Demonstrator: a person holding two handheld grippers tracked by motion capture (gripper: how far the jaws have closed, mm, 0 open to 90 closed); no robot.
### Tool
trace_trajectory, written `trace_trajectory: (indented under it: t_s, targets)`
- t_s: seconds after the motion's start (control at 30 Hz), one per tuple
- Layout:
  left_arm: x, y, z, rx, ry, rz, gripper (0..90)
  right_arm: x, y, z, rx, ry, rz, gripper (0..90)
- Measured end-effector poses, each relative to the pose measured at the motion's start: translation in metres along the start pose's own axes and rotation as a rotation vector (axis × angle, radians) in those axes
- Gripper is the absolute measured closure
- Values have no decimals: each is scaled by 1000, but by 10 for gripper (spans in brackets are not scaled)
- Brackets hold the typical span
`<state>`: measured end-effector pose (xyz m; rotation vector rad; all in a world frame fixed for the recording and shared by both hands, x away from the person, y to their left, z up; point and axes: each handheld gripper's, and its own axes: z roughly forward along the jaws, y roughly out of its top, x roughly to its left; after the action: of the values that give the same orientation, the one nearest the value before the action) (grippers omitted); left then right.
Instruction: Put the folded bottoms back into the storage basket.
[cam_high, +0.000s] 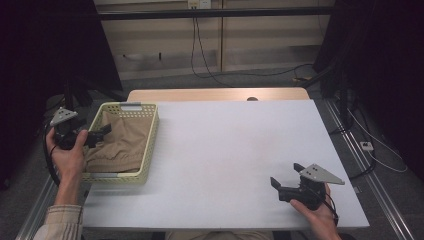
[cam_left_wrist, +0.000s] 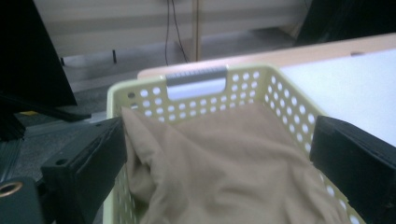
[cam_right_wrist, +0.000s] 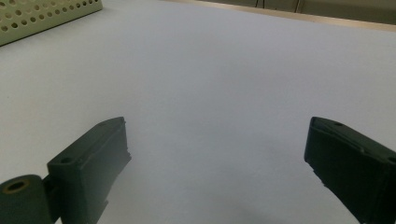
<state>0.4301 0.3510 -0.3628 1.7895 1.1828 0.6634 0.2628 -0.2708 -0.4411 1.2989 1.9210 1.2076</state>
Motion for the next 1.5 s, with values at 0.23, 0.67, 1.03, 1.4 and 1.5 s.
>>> trace_trajectory:
  t_s: [0.23, 0.67, 1.03, 1.4, 1.5]
  targets:
    - [-14, -1, -17, 36, 7, 26, 58, 0, 0, 0, -1, 0, 0, 63]
    - [-26, -14, -27, 37, -34, 73, 83, 0, 0, 0, -3, 2, -1, 63]
    - [-47, -16, -42, -25, -47, 106, 76, 1, 0, 0, -3, 3, -4, 63]
    - [-71, -14, -45, -28, -85, 119, 73, 1, 0, 0, -3, 2, -3, 61]
    - [-76, -13, -44, -27, -98, 116, 73, 1, 0, 0, -4, 5, -1, 62]
